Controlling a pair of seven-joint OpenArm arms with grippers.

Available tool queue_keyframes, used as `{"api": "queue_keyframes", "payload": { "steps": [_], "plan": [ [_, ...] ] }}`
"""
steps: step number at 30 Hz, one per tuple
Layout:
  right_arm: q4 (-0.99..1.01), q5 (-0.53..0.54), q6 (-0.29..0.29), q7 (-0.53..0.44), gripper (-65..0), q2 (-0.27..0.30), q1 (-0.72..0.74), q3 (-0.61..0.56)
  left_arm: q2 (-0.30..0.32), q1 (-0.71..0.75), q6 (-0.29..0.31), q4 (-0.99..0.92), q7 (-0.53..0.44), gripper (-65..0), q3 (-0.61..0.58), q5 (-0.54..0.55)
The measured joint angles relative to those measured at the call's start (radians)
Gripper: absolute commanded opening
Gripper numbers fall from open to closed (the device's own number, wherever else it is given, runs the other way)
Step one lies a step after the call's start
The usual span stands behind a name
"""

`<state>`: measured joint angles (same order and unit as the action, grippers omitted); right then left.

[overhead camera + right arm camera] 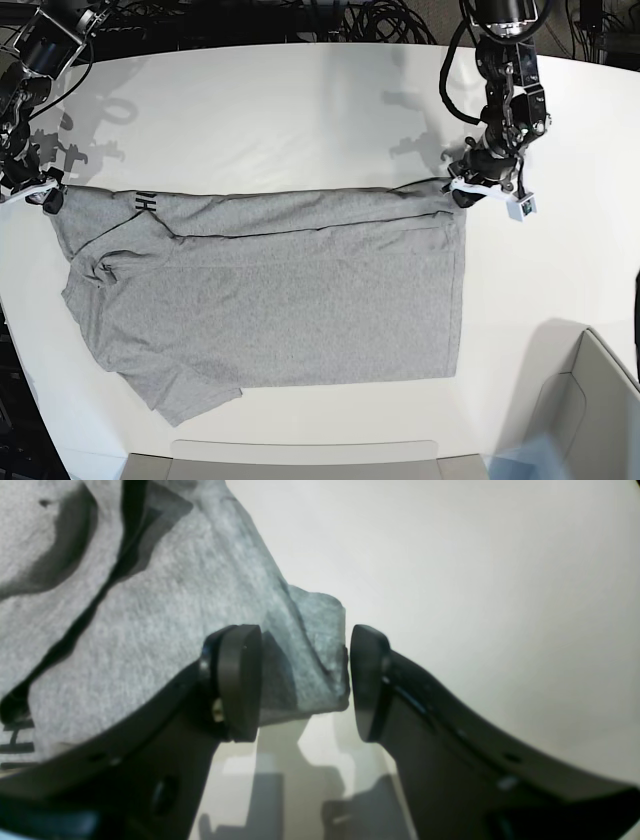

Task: Fold the T-shirt properly
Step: 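Drag the folded shoulder edge with both grippers, spreading it taut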

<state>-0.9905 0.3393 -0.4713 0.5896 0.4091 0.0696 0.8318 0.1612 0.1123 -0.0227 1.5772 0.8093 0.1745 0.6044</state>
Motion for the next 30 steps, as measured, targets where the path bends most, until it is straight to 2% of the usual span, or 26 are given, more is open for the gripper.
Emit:
{"api": "queue_keyframes", "payload": {
  "steps": [5, 7, 9, 11, 14, 16, 17, 19, 25, 30],
  "plan": [
    [0.000, 0.000, 0.000, 0.000, -36.3, 0.000, 0.002, 0.000, 0.007, -0.028, 0.015, -0.049, -0.025, -42.9, 0.000, 0.002],
    [0.000, 0.001, 0.000, 0.000, -36.5, 0.000, 0.002, 0.000, 0.008, -0.050, 0.071, -0.072, -0.011, -43.1, 0.000, -0.002],
    [0.000, -0.001, 0.000, 0.001, -38.5, 0.000, 0.002, 0.000, 0.008, -0.062, 0.154, -0.094, 0.011, -43.2, 0.000, 0.002],
    [0.000, -0.002, 0.000, 0.000, -43.4, 0.000, 0.002, -0.012, 0.007, -0.074, 0.188, -0.114, 0.014, -44.6, 0.000, 0.010],
    [-0.001, -0.002, 0.003, 0.000, -54.1, 0.003, -0.006, -0.063, 0.005, -0.082, 0.188, -0.124, 0.021, -51.9, 0.000, 0.006],
    [-0.001, 0.001, 0.003, -0.004, -62.8, 0.000, -0.006, -0.076, 0.006, -0.080, 0.188, -0.125, 0.024, -60.6, 0.000, 0.006],
    [-0.002, 0.001, 0.003, -0.003, -65.0, 0.000, -0.005, -0.076, 0.006, -0.079, 0.188, -0.125, 0.026, -65.0, 0.003, 0.007],
    [-0.003, -0.008, 0.003, -0.008, -65.0, 0.001, -0.008, -0.076, 0.009, -0.076, 0.188, -0.125, 0.026, -65.0, 0.003, 0.010],
    [-0.027, -0.056, 0.002, -0.021, -65.0, 0.001, -0.035, -0.072, 0.071, -0.006, 0.199, -0.087, 0.029, -65.0, 0.003, 0.023],
    [-0.127, -0.049, -0.011, -0.023, -65.0, -0.002, -0.142, -0.069, 0.090, 0.092, 0.196, 0.004, 0.061, -65.0, 0.090, 0.013]
  ]
}}
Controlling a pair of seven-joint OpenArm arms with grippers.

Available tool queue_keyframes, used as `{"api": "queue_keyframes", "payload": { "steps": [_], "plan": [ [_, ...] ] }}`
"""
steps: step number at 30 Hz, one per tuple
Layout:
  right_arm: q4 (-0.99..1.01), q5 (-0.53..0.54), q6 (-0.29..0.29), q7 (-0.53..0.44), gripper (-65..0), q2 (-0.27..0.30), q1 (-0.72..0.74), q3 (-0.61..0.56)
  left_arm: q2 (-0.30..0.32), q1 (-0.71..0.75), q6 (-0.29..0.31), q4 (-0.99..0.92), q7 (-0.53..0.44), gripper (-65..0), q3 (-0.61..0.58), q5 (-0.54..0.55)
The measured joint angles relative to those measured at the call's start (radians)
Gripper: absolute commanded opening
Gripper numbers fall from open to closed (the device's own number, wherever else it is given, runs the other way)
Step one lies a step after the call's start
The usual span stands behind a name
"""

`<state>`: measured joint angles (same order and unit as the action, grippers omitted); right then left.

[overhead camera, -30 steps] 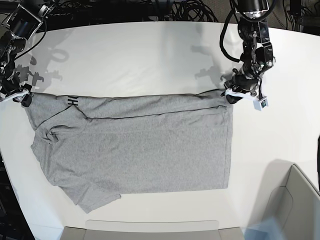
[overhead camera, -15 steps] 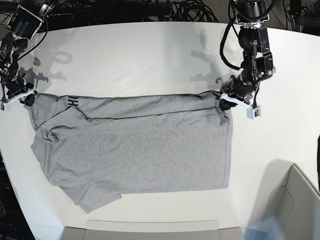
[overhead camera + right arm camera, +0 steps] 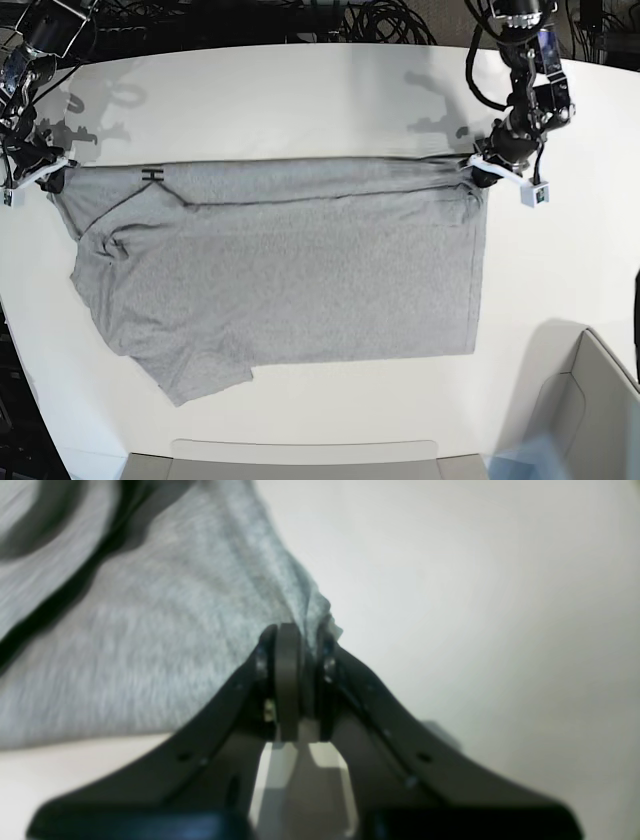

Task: Fold the T-shirt properly
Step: 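Drag the folded shoulder edge with both grippers, spreading it taut, then release the shoulder edge and move the right gripper to the sleeve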

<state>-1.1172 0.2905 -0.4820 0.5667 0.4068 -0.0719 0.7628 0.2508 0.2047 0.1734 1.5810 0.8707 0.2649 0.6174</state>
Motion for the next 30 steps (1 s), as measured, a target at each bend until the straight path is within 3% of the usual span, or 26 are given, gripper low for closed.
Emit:
{"api": "queue_keyframes", "payload": {
  "steps": [3, 7, 14, 19, 25, 30],
  "plan": [
    [-0.092, -0.004, -0.008, 0.002, -65.0, -0.034, -0.066, 0.000, 0.001, 0.047, -0.002, 0.042, 0.011, -65.0, 0.044, -0.008],
    [-0.234, -0.018, -0.077, 0.009, -65.0, -0.113, -0.157, 0.003, 0.003, 0.111, -0.004, 0.083, -0.004, -65.0, 0.074, -0.010],
    [-0.406, -0.010, -0.085, 0.005, -65.0, -0.246, -0.288, 0.000, 0.004, 0.209, 0.000, 0.099, -0.007, -65.0, 0.169, -0.006],
    [-0.432, 0.001, -0.087, -0.011, -65.0, -0.261, -0.342, 0.006, 0.032, 0.268, 0.130, 0.096, -0.003, -65.0, 0.222, -0.011],
    [-0.426, 0.001, -0.105, -0.003, -65.0, -0.283, -0.357, 0.113, 0.060, 0.318, 0.198, 0.092, 0.010, -65.0, 0.286, -0.010],
    [-0.426, 0.002, -0.106, -0.006, -65.0, -0.283, -0.366, 0.119, 0.068, 0.325, 0.217, 0.090, 0.012, -65.0, 0.287, -0.011]
  ]
}}
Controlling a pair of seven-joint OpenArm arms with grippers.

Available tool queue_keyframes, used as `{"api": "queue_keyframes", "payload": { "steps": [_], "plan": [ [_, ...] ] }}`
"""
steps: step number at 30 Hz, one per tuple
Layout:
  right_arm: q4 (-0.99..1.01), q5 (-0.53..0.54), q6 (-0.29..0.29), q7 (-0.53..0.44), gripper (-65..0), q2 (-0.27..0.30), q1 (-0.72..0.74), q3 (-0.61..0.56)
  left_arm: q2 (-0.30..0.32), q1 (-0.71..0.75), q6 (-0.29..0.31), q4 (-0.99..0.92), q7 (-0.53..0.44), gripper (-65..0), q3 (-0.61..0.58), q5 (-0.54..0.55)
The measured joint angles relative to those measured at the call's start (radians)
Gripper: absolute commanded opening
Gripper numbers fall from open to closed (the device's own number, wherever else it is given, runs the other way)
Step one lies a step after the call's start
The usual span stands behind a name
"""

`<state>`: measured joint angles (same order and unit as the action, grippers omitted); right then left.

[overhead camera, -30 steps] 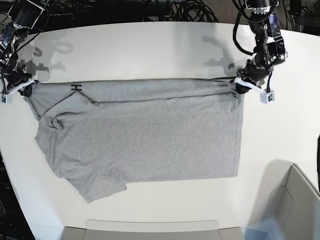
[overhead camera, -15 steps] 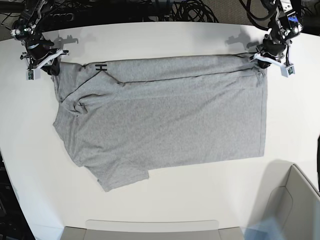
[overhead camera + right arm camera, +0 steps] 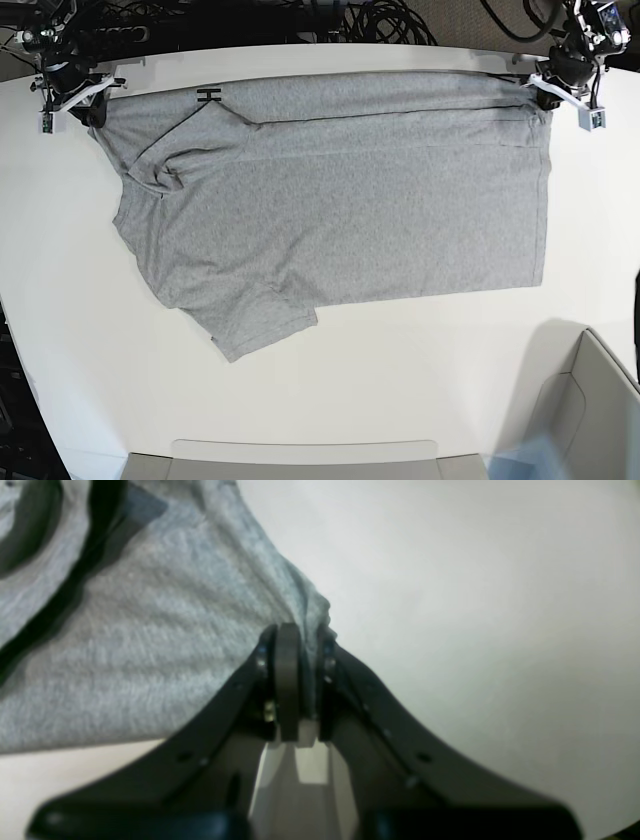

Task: Fold the T-shirt properly
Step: 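Release the shoulder edge and move the right gripper to the sleeve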

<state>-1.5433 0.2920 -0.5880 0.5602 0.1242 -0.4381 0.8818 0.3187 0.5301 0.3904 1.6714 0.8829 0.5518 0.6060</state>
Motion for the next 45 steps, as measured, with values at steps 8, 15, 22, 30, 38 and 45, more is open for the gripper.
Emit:
{"api": "queue_keyframes", "payload": {
  "steps": [8, 15, 22, 30, 38, 45],
  "plan": [
    [-0.056, -0.031, -0.003, 0.026, -44.9, -0.038, -0.009, 0.006, 0.035, 0.002, -0.004, 0.029, 0.095, -46.0, 0.005, -0.004],
    [-0.174, -0.031, -0.003, 0.040, -37.3, -0.047, -0.030, 0.008, 0.036, 0.002, 0.000, 0.130, 0.089, -47.4, 0.013, -0.003],
    [-0.262, -0.027, -0.003, 0.035, -37.4, -0.048, -0.025, 0.025, 0.036, 0.003, -0.008, 0.181, 0.104, -47.4, 0.013, -0.009],
    [-0.273, -0.052, -0.002, 0.066, -37.4, 0.022, 0.214, -0.055, 0.034, -0.116, -0.007, 0.197, 0.112, -52.8, 0.011, -0.020],
    [-0.143, -0.237, 0.004, 0.235, -37.4, 0.048, 0.534, -0.323, 0.031, -0.268, -0.008, 0.202, 0.237, -55.5, -0.039, -0.011],
    [0.256, -0.350, 0.003, 0.247, -37.4, 0.047, 0.762, -0.429, 0.031, -0.301, -0.007, 0.203, 0.257, -55.5, -0.039, -0.003]
  ]
}}
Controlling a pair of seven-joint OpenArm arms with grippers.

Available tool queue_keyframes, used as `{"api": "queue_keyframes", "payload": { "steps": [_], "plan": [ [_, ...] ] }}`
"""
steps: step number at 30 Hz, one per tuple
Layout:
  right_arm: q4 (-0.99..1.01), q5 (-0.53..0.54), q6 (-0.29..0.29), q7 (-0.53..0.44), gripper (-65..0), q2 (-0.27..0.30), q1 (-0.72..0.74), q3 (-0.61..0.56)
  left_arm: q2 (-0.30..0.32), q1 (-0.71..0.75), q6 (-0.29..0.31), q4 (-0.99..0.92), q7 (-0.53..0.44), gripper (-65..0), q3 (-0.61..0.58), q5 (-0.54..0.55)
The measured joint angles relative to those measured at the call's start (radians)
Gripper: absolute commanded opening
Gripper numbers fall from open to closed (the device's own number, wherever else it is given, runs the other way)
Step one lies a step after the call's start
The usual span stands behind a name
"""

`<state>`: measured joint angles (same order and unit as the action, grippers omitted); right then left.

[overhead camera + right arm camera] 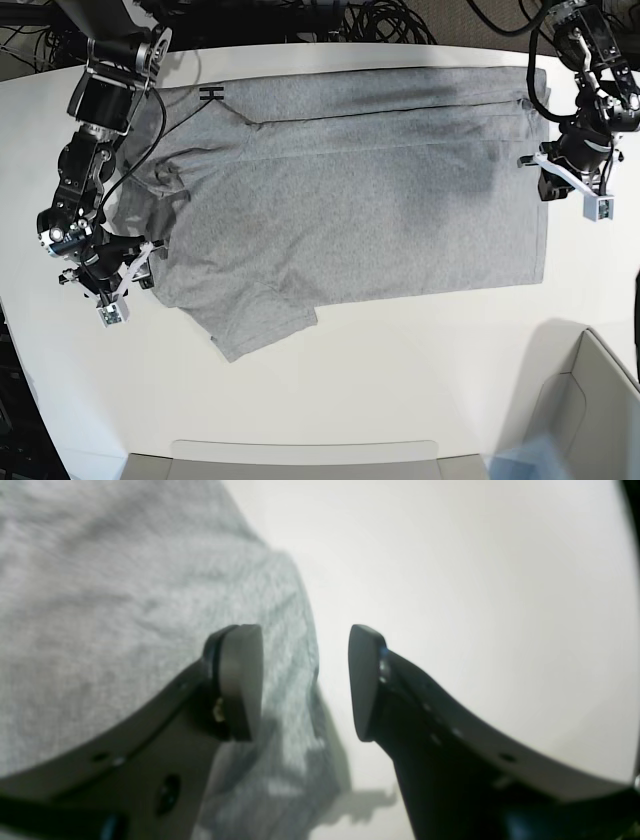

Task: Fold the T-shirt properly
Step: 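Release the shoulder edge and move the right gripper to the sleeve, then grasp the hem corner near the sleeve with the right gripper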

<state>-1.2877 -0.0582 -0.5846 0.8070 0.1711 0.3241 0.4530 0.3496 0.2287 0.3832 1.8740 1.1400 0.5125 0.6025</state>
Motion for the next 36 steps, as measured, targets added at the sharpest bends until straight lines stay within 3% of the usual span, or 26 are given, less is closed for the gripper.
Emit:
{"api": "queue_keyframes", "payload": {
  "steps": [2, 4, 7, 9, 15, 23, 28, 32, 36],
  "plan": [
    [0.096, -0.016, 0.000, -0.021, -37.4, 0.002, 0.051, 0.001, 0.000, 0.009, 0.000, -0.001, 0.007, -55.5, 0.001, -0.001],
    [0.182, -0.026, 0.004, -0.105, -37.4, 0.004, 0.078, 0.001, 0.000, 0.011, 0.000, -0.002, 0.008, -55.5, 0.001, -0.007],
    [0.288, -0.079, 0.079, -0.184, -37.4, 0.000, 0.079, -0.001, -0.008, 0.007, 0.000, -0.002, 0.005, -55.5, 0.002, -0.006],
    [0.341, -0.114, 0.098, -0.185, -37.4, 0.000, 0.064, -0.001, -0.023, 0.006, 0.000, -0.003, 0.006, -55.5, 0.006, -0.004],
    [0.279, -0.091, 0.106, -0.232, -37.4, 0.000, -0.015, 0.005, -0.028, 0.009, 0.000, -0.004, 0.008, -55.5, 0.007, -0.008],
    [-0.004, -0.086, 0.103, -0.052, -37.4, 0.000, -0.188, 0.000, -0.028, 0.009, 0.000, -0.004, 0.008, -55.5, 0.008, -0.004],
    [-0.111, -0.109, 0.099, -0.007, -37.4, -0.026, -0.236, 0.006, -0.032, 0.005, 0.000, -0.004, 0.007, -55.5, 0.005, -0.003],
    [-0.180, -0.115, 0.099, -0.008, -37.4, -0.050, -0.192, 0.002, -0.045, 0.003, 0.000, -0.004, 0.008, -55.5, 0.005, -0.002],
    [-0.140, -0.104, 0.101, -0.019, -37.4, -0.055, -0.057, -0.004, -0.043, 0.003, 0.000, -0.005, 0.008, -55.5, 0.005, -0.005]
  ]
}}
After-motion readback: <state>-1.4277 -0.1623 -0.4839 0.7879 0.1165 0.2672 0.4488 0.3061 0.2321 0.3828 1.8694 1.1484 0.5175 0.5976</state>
